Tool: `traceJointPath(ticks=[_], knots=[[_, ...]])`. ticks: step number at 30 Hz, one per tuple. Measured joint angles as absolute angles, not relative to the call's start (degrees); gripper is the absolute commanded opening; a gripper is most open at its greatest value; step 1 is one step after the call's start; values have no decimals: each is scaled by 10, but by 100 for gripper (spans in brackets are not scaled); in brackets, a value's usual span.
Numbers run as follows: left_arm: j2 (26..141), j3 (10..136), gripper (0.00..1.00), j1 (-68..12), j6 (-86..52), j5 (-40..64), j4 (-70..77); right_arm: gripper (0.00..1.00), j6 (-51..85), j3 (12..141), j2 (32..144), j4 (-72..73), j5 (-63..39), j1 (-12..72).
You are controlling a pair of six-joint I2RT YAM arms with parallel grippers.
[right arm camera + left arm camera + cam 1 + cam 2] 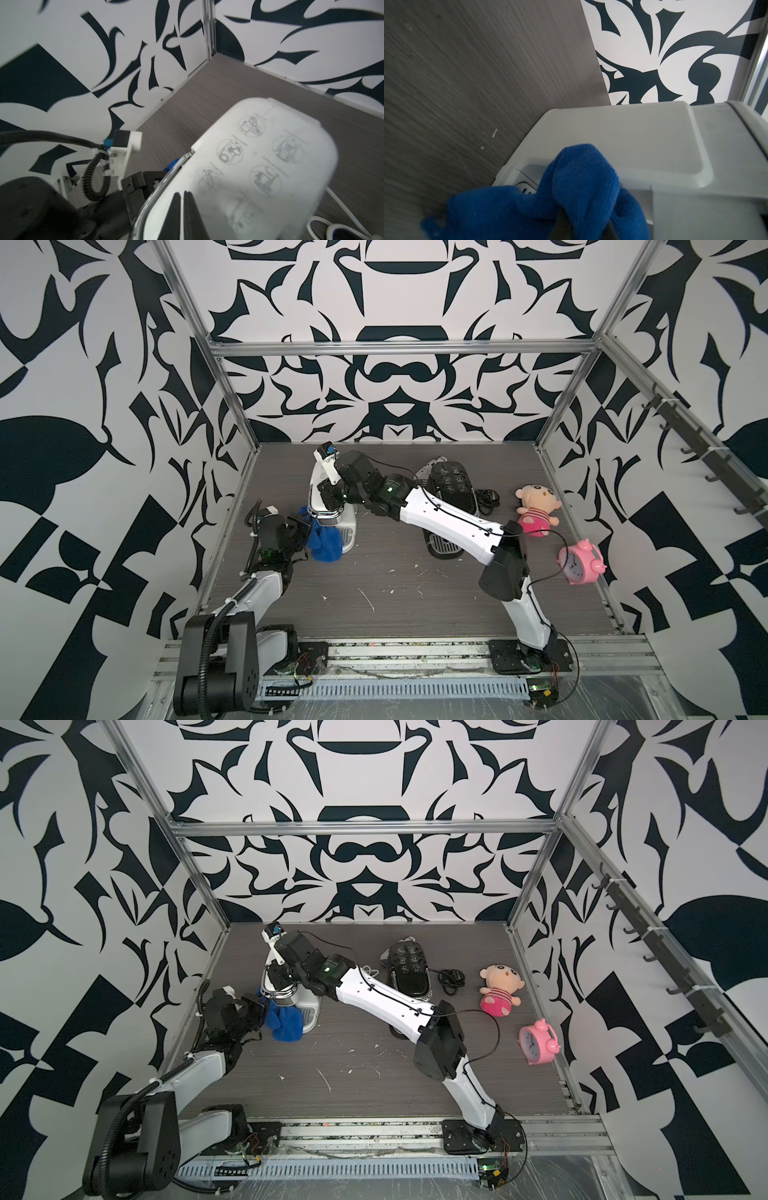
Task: Wipe the surface of a coffee machine
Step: Wipe the dirt from the surface of the coffee machine.
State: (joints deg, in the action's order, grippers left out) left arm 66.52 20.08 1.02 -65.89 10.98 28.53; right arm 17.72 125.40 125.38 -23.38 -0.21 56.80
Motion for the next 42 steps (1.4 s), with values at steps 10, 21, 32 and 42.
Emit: traceJointPath(ticks=[10,21,32,42], knots=[[589,243,0,12,-582,118,223,7,194,1275,1268,-237,-18,561],[674,220,0,15,-576,136,300,7,202,1274,1268,-236,-19,559],[745,189,0,-7,-592,149,357,7,222,1273,1268,-235,-29,556],[746,193,0,-12,-620,168,390,7,239,1273,1268,-234,-41,556]])
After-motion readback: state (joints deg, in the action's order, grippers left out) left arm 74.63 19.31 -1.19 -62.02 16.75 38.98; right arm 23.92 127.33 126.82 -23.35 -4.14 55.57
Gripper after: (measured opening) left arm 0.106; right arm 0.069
